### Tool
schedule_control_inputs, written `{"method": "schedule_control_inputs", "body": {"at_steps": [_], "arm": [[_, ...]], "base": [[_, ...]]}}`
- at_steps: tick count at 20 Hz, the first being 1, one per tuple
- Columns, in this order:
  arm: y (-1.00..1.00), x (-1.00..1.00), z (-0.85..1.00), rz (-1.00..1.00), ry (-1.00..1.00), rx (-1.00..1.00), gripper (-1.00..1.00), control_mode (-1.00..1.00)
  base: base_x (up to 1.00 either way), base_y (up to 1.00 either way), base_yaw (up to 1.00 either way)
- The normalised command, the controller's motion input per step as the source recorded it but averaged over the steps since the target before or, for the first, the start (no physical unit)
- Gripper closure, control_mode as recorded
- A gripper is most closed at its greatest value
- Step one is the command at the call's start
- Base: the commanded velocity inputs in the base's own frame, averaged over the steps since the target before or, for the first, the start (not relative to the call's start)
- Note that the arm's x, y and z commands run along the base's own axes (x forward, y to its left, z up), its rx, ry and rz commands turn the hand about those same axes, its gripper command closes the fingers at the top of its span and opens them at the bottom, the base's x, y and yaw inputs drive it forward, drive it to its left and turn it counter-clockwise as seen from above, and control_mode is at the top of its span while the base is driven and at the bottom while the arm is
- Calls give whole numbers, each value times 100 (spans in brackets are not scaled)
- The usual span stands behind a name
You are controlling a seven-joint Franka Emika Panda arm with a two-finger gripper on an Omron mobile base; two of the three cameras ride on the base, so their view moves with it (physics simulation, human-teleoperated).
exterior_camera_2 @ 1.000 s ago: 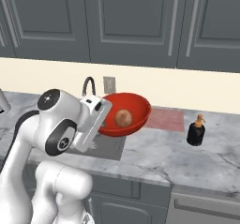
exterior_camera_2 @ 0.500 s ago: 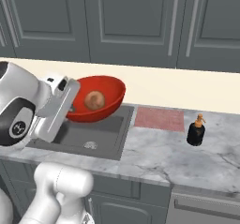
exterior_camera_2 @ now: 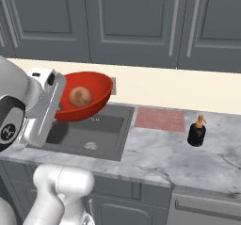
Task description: Pick the onion from the sink and place it in the bowl. Then pick the bowl and place it in the microwave. Then close the microwave door and press the start button.
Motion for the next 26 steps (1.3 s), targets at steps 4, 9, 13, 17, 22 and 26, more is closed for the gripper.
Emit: {"method": "schedule_control_inputs", "body": {"at_steps": [4,9,13,17,22,26], "arm": [[1,-12,-16,9,-15,-5,100,-100],[5,0,0,1,0,-1,100,-100],[2,0,0,0,4,-2,100,100],[0,0,0,0,0,0,100,100],[0,0,0,0,0,0,100,100],[0,0,0,0,0,0,100,100]], "base": [[0,0,0],[0,0,0],[-1,0,0],[-78,0,-8],[-71,-31,-32],[-40,-42,-65]]}}
